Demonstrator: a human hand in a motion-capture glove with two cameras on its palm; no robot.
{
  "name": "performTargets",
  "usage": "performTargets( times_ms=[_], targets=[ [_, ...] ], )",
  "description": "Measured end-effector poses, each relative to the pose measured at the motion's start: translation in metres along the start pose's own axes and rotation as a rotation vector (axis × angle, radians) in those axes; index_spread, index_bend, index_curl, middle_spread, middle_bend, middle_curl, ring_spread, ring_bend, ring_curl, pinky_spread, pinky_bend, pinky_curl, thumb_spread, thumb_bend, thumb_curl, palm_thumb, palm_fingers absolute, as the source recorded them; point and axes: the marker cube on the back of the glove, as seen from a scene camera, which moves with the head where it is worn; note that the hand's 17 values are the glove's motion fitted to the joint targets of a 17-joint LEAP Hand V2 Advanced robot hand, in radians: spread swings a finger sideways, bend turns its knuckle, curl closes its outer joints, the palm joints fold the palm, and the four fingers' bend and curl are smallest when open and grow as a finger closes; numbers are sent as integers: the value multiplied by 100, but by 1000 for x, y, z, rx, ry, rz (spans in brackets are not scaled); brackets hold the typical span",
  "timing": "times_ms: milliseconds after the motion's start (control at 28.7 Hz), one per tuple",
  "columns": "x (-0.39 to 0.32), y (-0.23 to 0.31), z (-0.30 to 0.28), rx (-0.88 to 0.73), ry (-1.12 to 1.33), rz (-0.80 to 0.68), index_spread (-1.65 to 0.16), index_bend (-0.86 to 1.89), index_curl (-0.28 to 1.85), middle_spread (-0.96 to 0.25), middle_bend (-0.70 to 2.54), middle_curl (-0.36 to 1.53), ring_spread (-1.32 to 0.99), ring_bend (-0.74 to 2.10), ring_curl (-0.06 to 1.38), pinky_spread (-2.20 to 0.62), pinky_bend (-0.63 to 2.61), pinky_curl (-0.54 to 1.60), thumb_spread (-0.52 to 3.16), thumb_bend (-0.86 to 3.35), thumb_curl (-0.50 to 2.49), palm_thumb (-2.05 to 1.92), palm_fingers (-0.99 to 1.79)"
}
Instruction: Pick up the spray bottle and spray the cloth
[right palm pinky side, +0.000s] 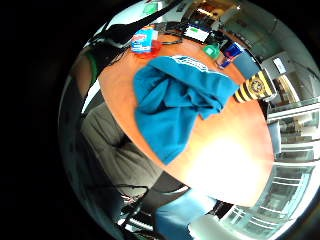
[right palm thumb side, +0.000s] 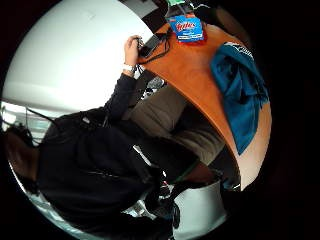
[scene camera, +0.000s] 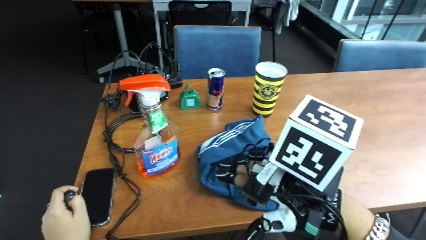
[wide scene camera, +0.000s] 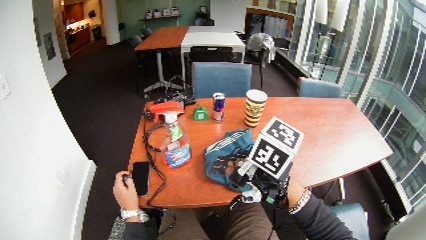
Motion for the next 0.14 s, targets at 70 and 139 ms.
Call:
performTargets(
  times_ms=[70, 139],
  targets=[
    [-7, 5, 0, -15, 8, -16, -38, 15, 34, -12, 17, 33, -10, 32, 33, 15, 33, 34, 91, -4, 29, 31, 51],
    [-11, 7, 0, -25, 8, -23, -39, 15, 33, -12, 17, 33, -10, 33, 33, 15, 33, 34, 90, -4, 29, 30, 53]
  ],
)
